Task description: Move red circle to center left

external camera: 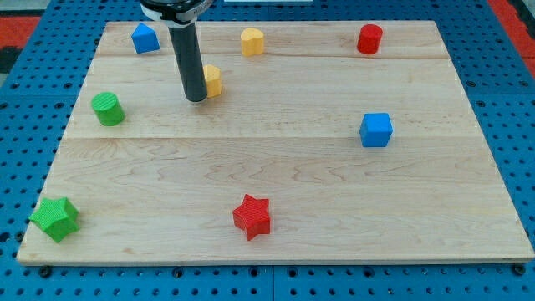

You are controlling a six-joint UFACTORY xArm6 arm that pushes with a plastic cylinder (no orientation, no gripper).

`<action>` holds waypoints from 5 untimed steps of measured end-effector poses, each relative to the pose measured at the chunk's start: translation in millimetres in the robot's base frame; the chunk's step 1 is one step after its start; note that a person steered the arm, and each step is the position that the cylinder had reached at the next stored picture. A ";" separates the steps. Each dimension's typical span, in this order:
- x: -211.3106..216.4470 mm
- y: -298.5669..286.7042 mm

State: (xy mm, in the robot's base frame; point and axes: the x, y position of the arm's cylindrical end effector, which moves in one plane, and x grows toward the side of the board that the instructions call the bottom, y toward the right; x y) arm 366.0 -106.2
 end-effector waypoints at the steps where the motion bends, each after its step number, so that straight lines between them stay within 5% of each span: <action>1: 2.9 31.3; 3: -54.4 282.3; 5: -151.7 317.5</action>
State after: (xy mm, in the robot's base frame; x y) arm 214.3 211.3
